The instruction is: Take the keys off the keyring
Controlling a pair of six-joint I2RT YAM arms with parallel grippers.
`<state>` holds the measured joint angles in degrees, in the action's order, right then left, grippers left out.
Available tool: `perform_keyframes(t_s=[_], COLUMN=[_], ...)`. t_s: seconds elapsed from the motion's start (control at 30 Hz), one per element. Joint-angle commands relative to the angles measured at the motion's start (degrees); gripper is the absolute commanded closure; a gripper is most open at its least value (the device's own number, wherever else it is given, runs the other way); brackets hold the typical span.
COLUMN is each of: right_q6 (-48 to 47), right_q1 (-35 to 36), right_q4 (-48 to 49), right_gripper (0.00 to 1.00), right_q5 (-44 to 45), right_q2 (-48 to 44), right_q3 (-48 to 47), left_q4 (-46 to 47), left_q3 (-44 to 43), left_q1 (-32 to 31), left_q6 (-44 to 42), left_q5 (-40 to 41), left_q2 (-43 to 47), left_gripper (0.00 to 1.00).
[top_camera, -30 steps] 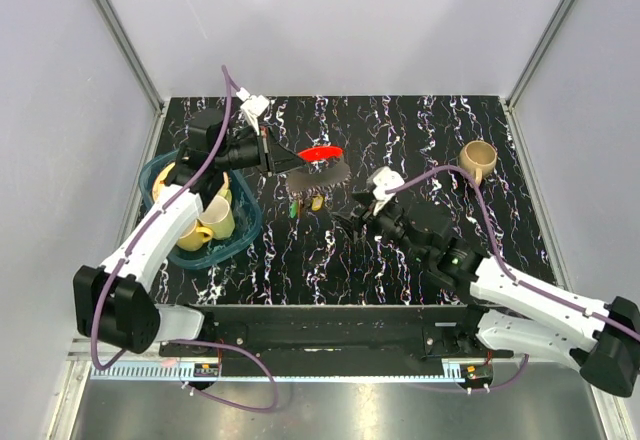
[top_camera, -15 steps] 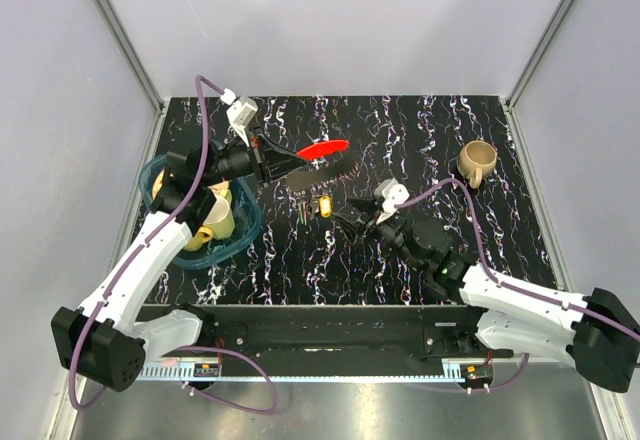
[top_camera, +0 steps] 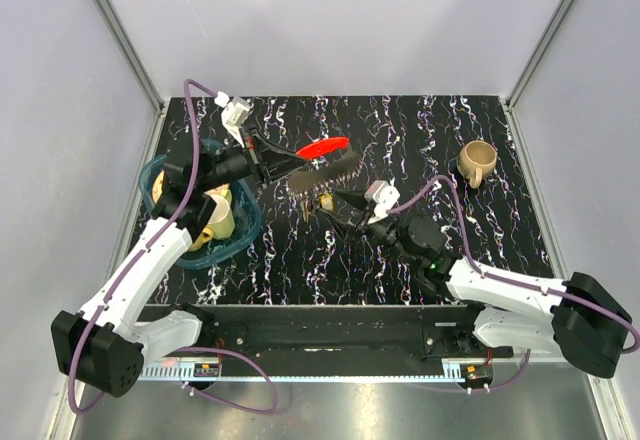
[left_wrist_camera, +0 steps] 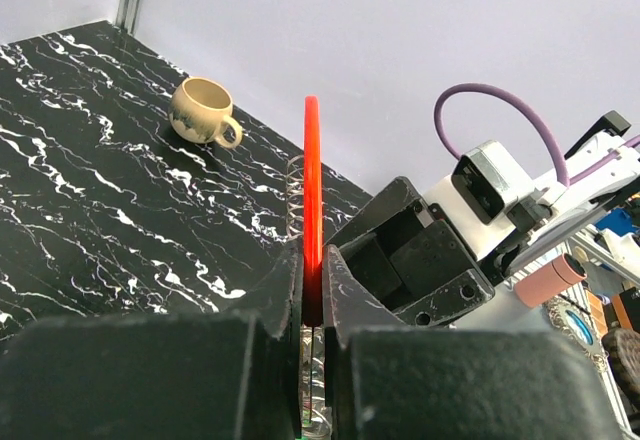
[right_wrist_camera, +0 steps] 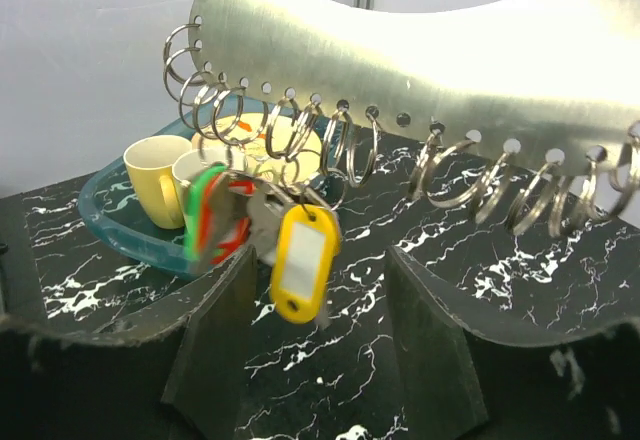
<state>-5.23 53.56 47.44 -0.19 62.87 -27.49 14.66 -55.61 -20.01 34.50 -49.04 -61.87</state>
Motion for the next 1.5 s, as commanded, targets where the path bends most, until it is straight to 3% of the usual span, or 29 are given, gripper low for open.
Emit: perform_keyframes(t_s=[0.0, 0.17, 0.4, 0.83, 1.27, 1.37, 1.4, 1.43, 1.47], right_q6=[-2.58, -4.69, -5.84, -7.95, -10.23, -10.58, -10.50, -10.41, -9.97], right_q1=[0.05, 0.05, 0.05, 0.05, 0.05, 0.05, 0.05, 0.05, 0.05], right_q4=[4.77, 5.12, 6.70, 7.84, 10.39, 10.22, 10.04, 9.52, 8.99], right_gripper=[0.40, 0.43, 0.60, 0.46, 0.56, 0.53, 0.56, 0.75, 0.84], right_q5=[1.23, 4.22, 6.43, 6.07, 6.34, 5.55, 5.55, 5.46, 5.46], right_q2=[2.08, 4.36, 5.07, 7.26, 10.69, 11.57, 11.83, 11.84, 11.57], right_q3=[-3.89, -5.47, -6.09, -6.09, -7.93, -9.07, -9.16, -9.43, -9.34], left_q4=[6.88, 7.93, 4.33, 4.07, 1.43, 0.29, 0.20, 0.02, -0.41], left_q3=[-0.20, 0.86, 1.21, 1.39, 1.21, 1.12, 1.12, 1.12, 1.04], left_q1=[0.06, -0.03, -0.03, -0.12, -0.29, -0.29, -0.29, -0.29, -0.29], left_q6=[2.32, 3.47, 1.71, 2.76, 1.63, 0.83, 0.83, 0.48, 0.13], left_q5=[0.61, 0.43, 0.96, 2.01, 3.51, 3.68, 3.95, 4.47, 5.26], left_q2=[1.75, 2.36, 2.89, 4.03, 4.03, 4.03, 4.03, 4.12, 4.21], left_gripper=[1.00, 1.00, 1.00, 1.00, 1.00, 1.00, 1.00, 1.00, 1.00])
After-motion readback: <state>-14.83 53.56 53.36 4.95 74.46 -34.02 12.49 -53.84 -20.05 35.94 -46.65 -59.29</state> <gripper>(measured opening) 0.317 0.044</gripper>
